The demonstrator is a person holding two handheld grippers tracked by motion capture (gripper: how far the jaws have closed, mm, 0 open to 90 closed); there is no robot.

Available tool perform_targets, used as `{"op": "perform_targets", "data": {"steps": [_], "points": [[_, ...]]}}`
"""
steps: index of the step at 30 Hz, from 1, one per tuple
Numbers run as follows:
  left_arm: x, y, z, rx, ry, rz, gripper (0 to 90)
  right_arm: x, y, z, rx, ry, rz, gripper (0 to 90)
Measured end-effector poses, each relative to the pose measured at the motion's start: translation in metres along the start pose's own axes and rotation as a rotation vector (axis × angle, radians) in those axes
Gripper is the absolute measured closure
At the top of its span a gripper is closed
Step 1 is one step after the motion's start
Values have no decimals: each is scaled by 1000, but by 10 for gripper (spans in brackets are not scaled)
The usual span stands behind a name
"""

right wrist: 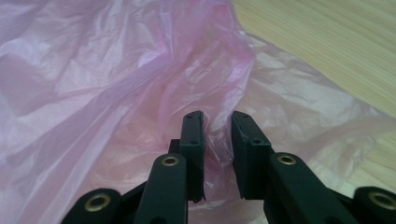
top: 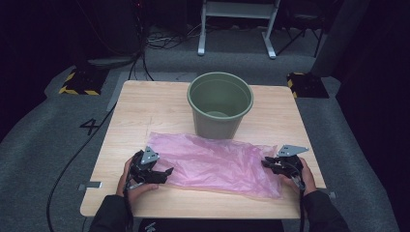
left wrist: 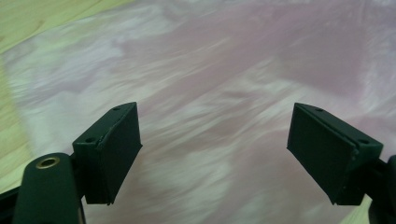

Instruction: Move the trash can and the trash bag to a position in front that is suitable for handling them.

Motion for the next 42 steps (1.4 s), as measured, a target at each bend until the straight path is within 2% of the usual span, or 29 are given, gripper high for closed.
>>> {"op": "perform_targets", "data": {"steps": [3,6,7,8,10,12,13,14,15,16,17,18,20,22,24,28,29,30,31,32,33,35,38,40,42], "points": [[-3,-4,-3,-10,-19,-4,170,1,-1,9,13,-25,-3,758],[-8,-8,-3,-2,-39,-22,181,3,-2,21,47,-54,-15,756],[-10,-9,-3,-1,-53,-21,182,3,-3,29,52,-89,-24,746],[-11,-10,-2,-5,-62,-18,182,3,-3,29,52,-89,-24,746],[-13,-14,-3,-7,-58,-44,206,2,-4,33,53,-115,-28,693],[-13,-17,-2,-2,-65,-53,240,-3,-1,35,56,-134,-9,522],[-13,-18,-2,2,-64,-62,240,-3,-1,35,56,-134,-9,522],[-12,-19,-3,3,-63,-68,275,-11,5,34,59,-148,15,421],[-12,-19,-2,2,-70,-71,279,-17,8,31,58,-138,32,385],[-11,-20,-2,4,-72,-77,279,-17,8,31,58,-138,32,385],[-10,-20,-1,10,-73,-83,290,-22,12,28,53,-135,51,339],[-6,-21,0,13,-69,-95,301,-34,22,19,52,-113,100,305],[-5,-21,0,18,-65,-90,305,-41,29,9,53,-77,122,273],[-2,-19,3,29,-70,-94,309,-46,36,-5,33,-47,146,241],[4,-16,6,37,-58,-85,310,-49,42,-22,25,2,164,231],[13,-9,8,38,-49,-77,312,-44,47,-60,-69,73,159,229],[17,-6,9,38,-46,-68,312,-44,47,-60,-69,73,159,229],[21,-4,11,39,-49,-68,313,-42,48,-78,-106,120,161,259],[27,1,13,39,-45,-65,313,-39,47,-87,-129,133,150,262],[27,1,13,39,-45,-65,313,-39,47,-87,-129,133,150,262],[32,5,15,39,-45,-60,313,-35,46,-104,-160,159,131,265],[36,8,16,41,-43,-54,313,-30,44,-120,-196,176,117,265],[40,11,17,33,-37,-53,313,-20,39,-135,-240,179,87,260],[43,13,18,38,-36,-54,313,-16,37,-140,-256,176,74,247],[46,15,20,37,-41,-51,314,-13,35,-144,-247,189,69,235]]}}
Point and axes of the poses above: each handheld gripper's, and its own axes: x roughly forward along the jaws, y roughly out of its top, z roughly to its right, the point moved 10 cm from there along x, roughly forward along the jaws, and after that the axes turned 13 degrees about -y, right-handed, at the moved point
